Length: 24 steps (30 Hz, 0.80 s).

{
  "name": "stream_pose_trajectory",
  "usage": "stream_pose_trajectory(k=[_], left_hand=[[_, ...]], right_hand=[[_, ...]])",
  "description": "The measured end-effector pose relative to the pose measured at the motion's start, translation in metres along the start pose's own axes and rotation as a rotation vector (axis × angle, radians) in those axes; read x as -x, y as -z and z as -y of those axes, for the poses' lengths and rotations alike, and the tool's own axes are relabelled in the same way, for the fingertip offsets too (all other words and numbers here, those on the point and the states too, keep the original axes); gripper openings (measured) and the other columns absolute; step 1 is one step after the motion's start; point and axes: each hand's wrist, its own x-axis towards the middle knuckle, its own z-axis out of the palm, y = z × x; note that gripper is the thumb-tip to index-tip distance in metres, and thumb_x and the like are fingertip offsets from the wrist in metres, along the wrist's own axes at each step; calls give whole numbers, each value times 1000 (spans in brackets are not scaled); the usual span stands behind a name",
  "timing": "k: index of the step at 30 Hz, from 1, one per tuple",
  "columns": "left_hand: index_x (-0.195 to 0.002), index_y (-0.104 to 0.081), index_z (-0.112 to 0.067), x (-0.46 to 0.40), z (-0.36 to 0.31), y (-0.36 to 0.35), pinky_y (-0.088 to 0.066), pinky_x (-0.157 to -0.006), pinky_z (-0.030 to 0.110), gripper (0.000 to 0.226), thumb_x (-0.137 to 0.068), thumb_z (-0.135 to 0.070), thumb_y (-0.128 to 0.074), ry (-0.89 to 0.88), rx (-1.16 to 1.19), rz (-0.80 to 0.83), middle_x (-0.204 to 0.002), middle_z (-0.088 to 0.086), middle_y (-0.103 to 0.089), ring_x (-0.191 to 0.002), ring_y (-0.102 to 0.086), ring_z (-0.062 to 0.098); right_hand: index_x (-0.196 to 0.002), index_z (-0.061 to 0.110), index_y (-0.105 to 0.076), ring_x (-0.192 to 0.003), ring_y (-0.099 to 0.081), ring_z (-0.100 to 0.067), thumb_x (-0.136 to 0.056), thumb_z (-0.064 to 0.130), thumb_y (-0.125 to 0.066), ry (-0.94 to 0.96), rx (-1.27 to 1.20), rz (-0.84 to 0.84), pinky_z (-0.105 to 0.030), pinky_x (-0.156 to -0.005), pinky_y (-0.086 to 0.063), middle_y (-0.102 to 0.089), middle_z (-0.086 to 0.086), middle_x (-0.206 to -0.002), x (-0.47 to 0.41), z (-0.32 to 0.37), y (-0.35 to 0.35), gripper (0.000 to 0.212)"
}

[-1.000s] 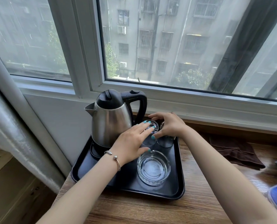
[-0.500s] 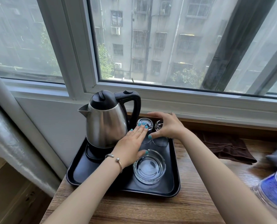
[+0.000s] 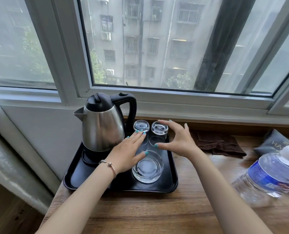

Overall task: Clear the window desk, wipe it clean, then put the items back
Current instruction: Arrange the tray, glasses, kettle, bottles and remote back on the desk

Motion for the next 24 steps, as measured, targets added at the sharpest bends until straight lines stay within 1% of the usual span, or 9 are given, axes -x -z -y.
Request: stream_pose_trajectory(k=[5,8,11,14,15,17,19,22,24], left_hand=[[-154,-10,-20,13,-1,2,-7,-121,26,67,-99,-48,-37,7,55,36,-161,-7,-6,-148,2,5],[-154,-12,-23,21,-3,-2,-9,-121,29,61,-101,-44,-33,9,92,73,-161,-7,-8,-148,-1,6],[-154,-14,-23,27,-4,-7,-3,-119,22,56,-103,-39,-31,17,153,73,-161,-3,-11,-148,-3,7],[-154,-14,-22,33,-5,-10,1,-113,15,56,-103,-39,-30,61,310,126,-161,-4,-12,-147,-3,4],[-154,-14,-21,34,-5,-12,0,-114,16,56,-103,-40,-29,68,341,144,-161,-3,-12,-147,-4,5],[-154,-11,-21,36,-6,-16,-1,-119,24,56,-104,-41,-26,65,312,167,-161,0,-10,-148,-4,8],[-154,-8,-23,39,-5,-22,2,-120,30,56,-104,-41,-23,73,293,189,-162,3,-4,-148,2,10],[-154,-6,-21,42,0,-29,11,-118,28,56,-104,-40,-22,85,377,200,-162,-1,-3,-146,6,3],[-154,-7,-20,42,1,-32,12,-117,28,58,-104,-42,-23,122,483,202,-162,-5,-4,-146,9,5]], right_hand=[[-137,44,-47,-141,-31,-1,-62,49,-88,-17,-11,30,-52,-120,8,-47,22,-141,29,7,-6,85],[-143,46,-39,-140,-30,1,-61,53,-87,-32,46,94,-53,-121,7,-43,24,-144,50,7,-16,95],[-147,47,-30,-141,-32,-3,-55,60,-84,-95,48,133,-52,-121,7,-42,21,-149,67,9,-28,107],[-151,48,-20,-142,-34,-7,-48,65,-77,-149,48,147,-53,-121,6,-43,16,-150,76,15,-42,119],[-151,48,-17,-141,-36,-8,-47,65,-77,-167,47,146,-53,-121,5,-45,14,-149,78,16,-46,122],[-152,50,-10,-138,-41,-10,-49,59,-81,-195,59,129,-51,-121,0,-49,11,-145,80,18,-54,125],[-152,51,-4,-132,-44,-10,-49,55,-83,-208,68,101,-50,-122,-6,-50,12,-143,82,19,-62,130],[-150,54,5,-127,-43,-5,-48,52,-86,-223,35,70,-50,-121,-13,-50,14,-141,83,22,-70,136],[-150,53,7,-129,-46,-2,-49,46,-88,-233,4,52,-49,-120,-14,-53,14,-134,82,26,-73,139]])
